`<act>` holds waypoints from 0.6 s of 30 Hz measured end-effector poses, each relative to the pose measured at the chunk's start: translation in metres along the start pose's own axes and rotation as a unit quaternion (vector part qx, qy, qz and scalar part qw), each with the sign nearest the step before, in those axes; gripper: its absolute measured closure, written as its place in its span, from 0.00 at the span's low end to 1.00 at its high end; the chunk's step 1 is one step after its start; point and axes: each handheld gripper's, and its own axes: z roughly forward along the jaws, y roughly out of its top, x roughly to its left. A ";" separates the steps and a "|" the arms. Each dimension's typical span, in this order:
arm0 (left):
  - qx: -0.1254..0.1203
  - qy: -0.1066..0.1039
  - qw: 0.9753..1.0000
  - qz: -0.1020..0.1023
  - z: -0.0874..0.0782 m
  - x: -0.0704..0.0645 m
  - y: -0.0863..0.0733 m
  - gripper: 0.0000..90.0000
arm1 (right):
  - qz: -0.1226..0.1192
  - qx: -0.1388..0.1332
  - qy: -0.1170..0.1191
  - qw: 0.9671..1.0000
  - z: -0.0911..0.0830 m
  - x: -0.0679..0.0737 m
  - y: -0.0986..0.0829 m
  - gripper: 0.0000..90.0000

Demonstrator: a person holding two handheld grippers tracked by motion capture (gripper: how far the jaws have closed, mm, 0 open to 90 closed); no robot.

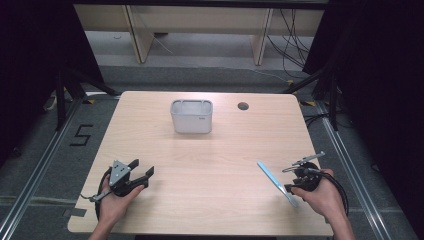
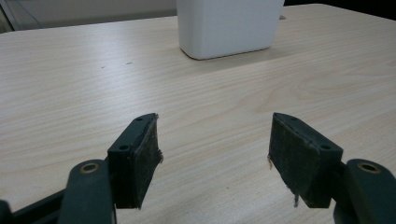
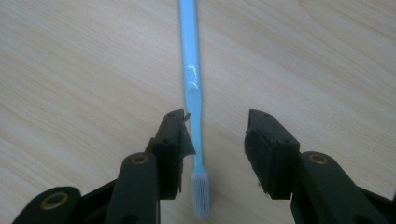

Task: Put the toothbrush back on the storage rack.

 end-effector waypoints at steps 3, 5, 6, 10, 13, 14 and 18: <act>-0.005 -0.002 1.000 -0.001 0.001 -0.001 0.000 0.36 | 0.001 0.035 0.005 0.999 0.000 0.002 0.008 0.65; 0.000 -0.001 1.000 -0.001 0.000 -0.001 0.000 0.36 | -0.006 0.050 0.008 0.999 0.002 0.001 0.012 0.66; 0.000 -0.001 1.000 -0.001 0.000 -0.001 0.000 0.36 | -0.006 0.050 0.008 0.999 0.002 0.001 0.012 0.66; 0.001 -0.002 1.000 -0.001 0.000 -0.001 0.000 0.36 | 0.007 0.099 0.015 0.995 0.009 0.005 0.023 0.69; 0.001 -0.002 1.000 -0.001 0.000 -0.001 0.000 0.36 | -0.027 0.112 0.008 0.993 0.018 -0.001 0.029 0.71; 0.000 -0.002 1.000 -0.001 0.000 -0.001 0.000 0.36 | -0.027 0.112 0.008 0.993 0.018 -0.001 0.029 0.71; 0.001 -0.002 1.000 -0.001 0.000 -0.001 0.000 0.36 | -0.020 0.129 0.009 0.991 0.027 0.001 0.038 0.73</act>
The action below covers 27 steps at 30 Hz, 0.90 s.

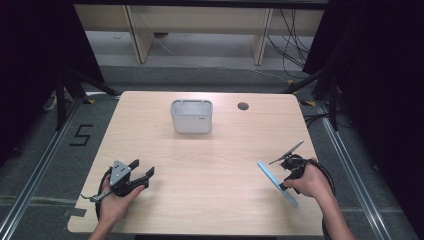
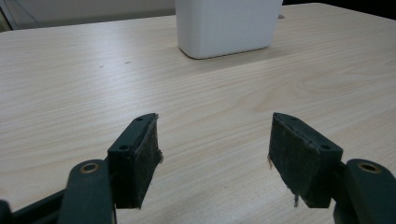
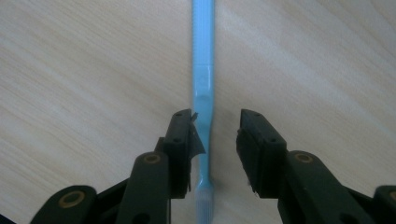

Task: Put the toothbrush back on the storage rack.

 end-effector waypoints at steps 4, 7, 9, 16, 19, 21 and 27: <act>0.001 0.001 1.000 0.003 0.000 0.000 0.000 0.36 | -0.013 0.007 0.004 1.000 0.001 0.001 0.009 0.75; 0.000 0.001 1.000 0.004 0.000 -0.001 0.000 0.36 | -0.010 0.005 0.006 1.000 0.002 0.002 0.012 0.76; 0.000 0.001 1.000 0.003 0.000 -0.001 0.000 0.36 | -0.008 0.008 0.002 1.000 0.003 0.003 0.016 0.76; 0.000 0.000 1.000 0.004 0.000 -0.002 0.000 0.36 | -0.029 0.027 -0.004 0.999 0.008 0.005 0.026 0.78; -0.002 -0.002 1.000 0.004 0.000 -0.002 0.000 0.36 | -0.025 0.032 -0.010 0.999 0.011 0.008 0.029 0.79; -0.003 -0.003 1.000 0.004 0.000 -0.002 0.000 0.36 | -0.028 0.035 -0.009 0.999 0.013 0.010 0.031 0.80; -0.003 -0.003 1.000 0.001 0.000 -0.002 -0.001 0.36 | -0.032 0.040 -0.014 0.999 0.014 0.013 0.035 0.82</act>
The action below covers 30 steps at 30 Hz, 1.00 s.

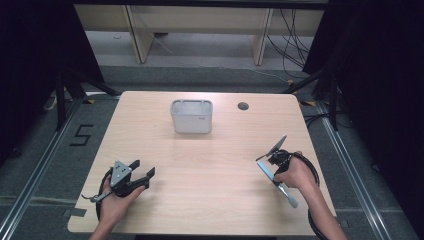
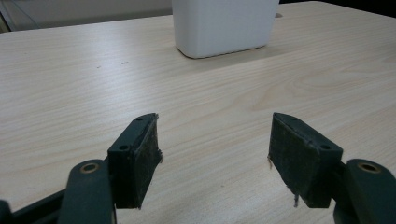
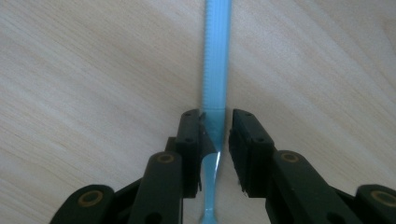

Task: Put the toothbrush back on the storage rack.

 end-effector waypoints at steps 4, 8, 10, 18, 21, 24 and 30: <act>0.004 0.002 1.000 0.002 -0.001 0.000 0.000 0.36 | -0.003 0.006 -0.003 1.000 0.003 0.001 0.003 0.82; 0.001 0.000 1.000 0.001 0.000 0.000 0.000 0.36 | 0.008 0.013 -0.007 1.000 0.004 0.002 0.005 0.84; 0.004 0.001 1.000 0.001 -0.001 0.000 0.000 0.36 | 0.005 0.017 -0.005 1.000 0.005 0.002 0.005 0.84; 0.004 0.000 1.000 0.004 -0.001 0.000 0.000 0.36 | 0.007 0.024 -0.008 1.000 0.008 0.003 0.007 0.86; 0.004 0.001 1.000 0.001 -0.001 0.000 0.000 0.36 | 0.003 0.022 -0.009 1.000 0.008 0.003 0.007 0.87; 0.001 -0.002 1.000 0.004 0.000 0.000 0.000 0.36 | -0.007 0.023 -0.011 1.000 0.008 0.003 0.008 0.88; 0.003 -0.003 1.000 0.004 -0.001 0.000 0.000 0.37 | -0.002 0.030 -0.003 1.000 0.007 0.005 0.007 0.88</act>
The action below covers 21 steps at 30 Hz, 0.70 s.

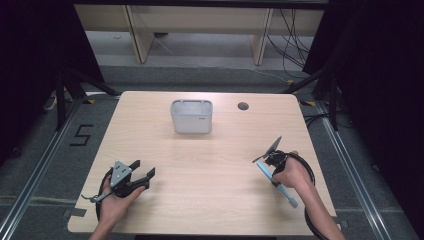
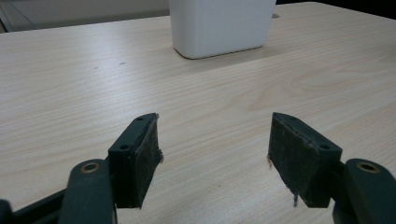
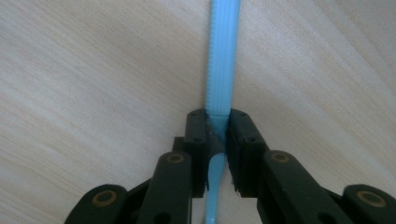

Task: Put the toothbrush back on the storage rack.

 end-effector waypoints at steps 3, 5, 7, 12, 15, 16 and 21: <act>0.003 -0.001 1.000 -0.001 0.000 0.000 0.000 0.37 | -0.007 -0.003 0.001 1.000 0.000 -0.001 -0.001 0.88; 0.003 0.000 1.000 -0.004 0.000 0.000 0.000 0.37 | -0.012 -0.004 0.002 1.000 -0.001 -0.001 -0.001 0.88; 0.002 0.000 1.000 -0.004 0.000 0.000 0.000 0.37 | -0.017 -0.012 0.006 1.000 -0.002 -0.001 -0.002 0.88; 0.002 -0.001 1.000 -0.003 0.000 0.000 0.000 0.37 | -0.016 -0.013 0.004 1.000 -0.006 0.001 -0.001 0.88; 0.002 -0.008 1.000 -0.003 0.000 0.000 0.000 0.37 | -0.029 -0.012 0.015 0.999 -0.009 0.003 -0.001 0.88; -0.003 -0.022 0.999 -0.024 0.000 0.000 0.000 0.37 | -0.036 -0.016 0.017 0.999 -0.011 0.004 -0.002 0.88; -0.007 -0.032 0.999 -0.018 -0.002 -0.004 0.004 0.37 | -0.058 -0.018 0.019 0.998 -0.018 0.012 0.000 0.88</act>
